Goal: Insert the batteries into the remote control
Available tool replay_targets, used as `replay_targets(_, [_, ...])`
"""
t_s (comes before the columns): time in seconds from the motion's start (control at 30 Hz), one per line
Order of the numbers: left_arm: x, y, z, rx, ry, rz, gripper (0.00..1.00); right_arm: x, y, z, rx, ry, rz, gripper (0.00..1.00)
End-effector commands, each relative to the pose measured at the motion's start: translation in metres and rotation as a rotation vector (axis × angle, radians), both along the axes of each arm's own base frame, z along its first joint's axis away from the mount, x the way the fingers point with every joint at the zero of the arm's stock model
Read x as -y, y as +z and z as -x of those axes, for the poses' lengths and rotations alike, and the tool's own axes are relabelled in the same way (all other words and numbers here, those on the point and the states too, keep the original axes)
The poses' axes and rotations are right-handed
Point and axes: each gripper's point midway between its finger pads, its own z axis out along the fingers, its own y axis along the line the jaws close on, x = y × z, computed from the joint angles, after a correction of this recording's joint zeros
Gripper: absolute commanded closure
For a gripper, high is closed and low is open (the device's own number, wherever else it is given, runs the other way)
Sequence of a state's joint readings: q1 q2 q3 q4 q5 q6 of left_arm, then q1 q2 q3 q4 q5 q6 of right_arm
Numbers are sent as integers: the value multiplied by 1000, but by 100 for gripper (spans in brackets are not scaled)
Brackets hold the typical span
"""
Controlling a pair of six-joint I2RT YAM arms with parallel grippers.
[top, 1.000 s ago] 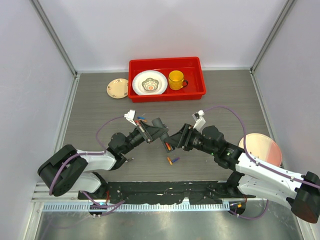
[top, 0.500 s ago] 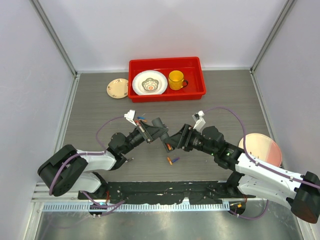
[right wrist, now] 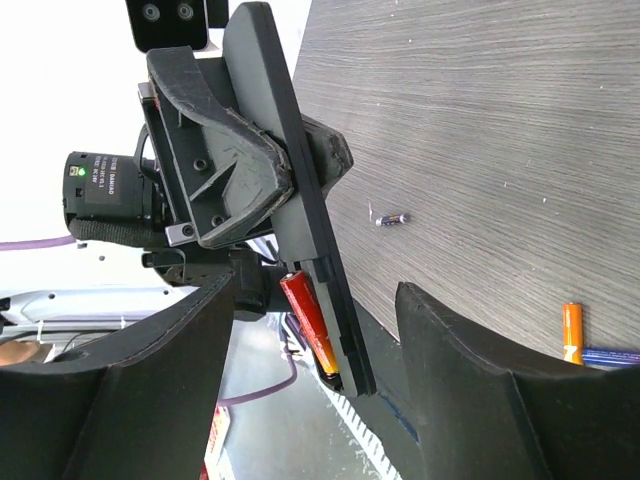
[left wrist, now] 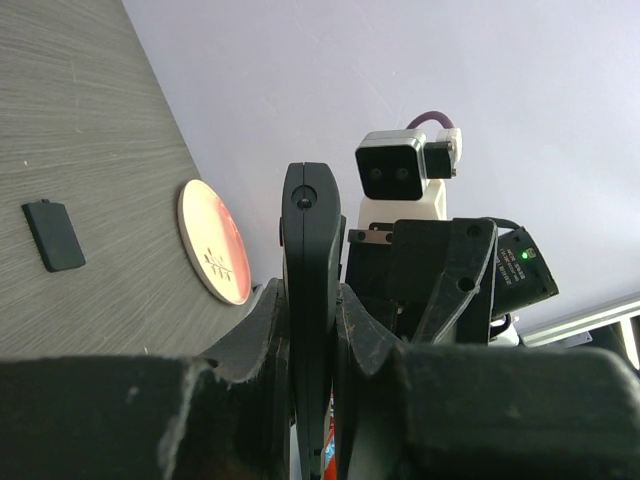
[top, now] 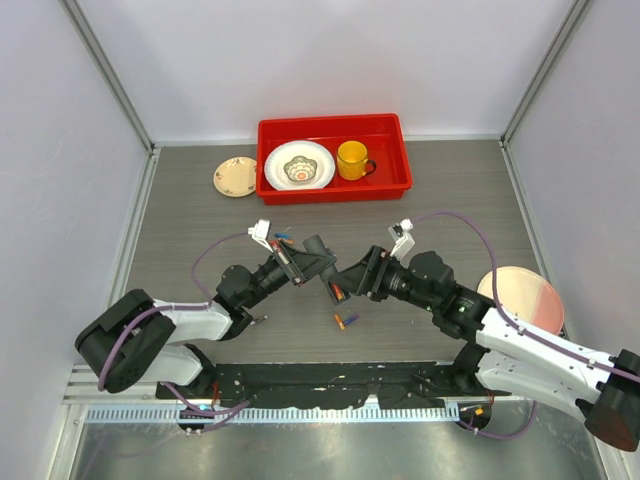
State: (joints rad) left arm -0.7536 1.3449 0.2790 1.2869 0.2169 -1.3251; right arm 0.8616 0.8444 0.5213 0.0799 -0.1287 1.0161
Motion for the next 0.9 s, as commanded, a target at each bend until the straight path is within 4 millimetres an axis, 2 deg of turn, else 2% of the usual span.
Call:
replay_targets(0.0, [-15, 78, 13, 245, 22, 206, 100, 3, 33, -3, 74, -14, -54, 29])
replay_targets(0.23, [-16, 81, 15, 251, 18, 213, 100, 19, 24, -3, 98, -48, 41, 30])
replay_targets(0.37, [-17, 82, 14, 253, 21, 215, 100, 28, 8, -2, 88, -56, 121, 32])
replay_targets(0.87, [-15, 82, 13, 250, 20, 217, 100, 28, -15, 1, 54, -33, 176, 33])
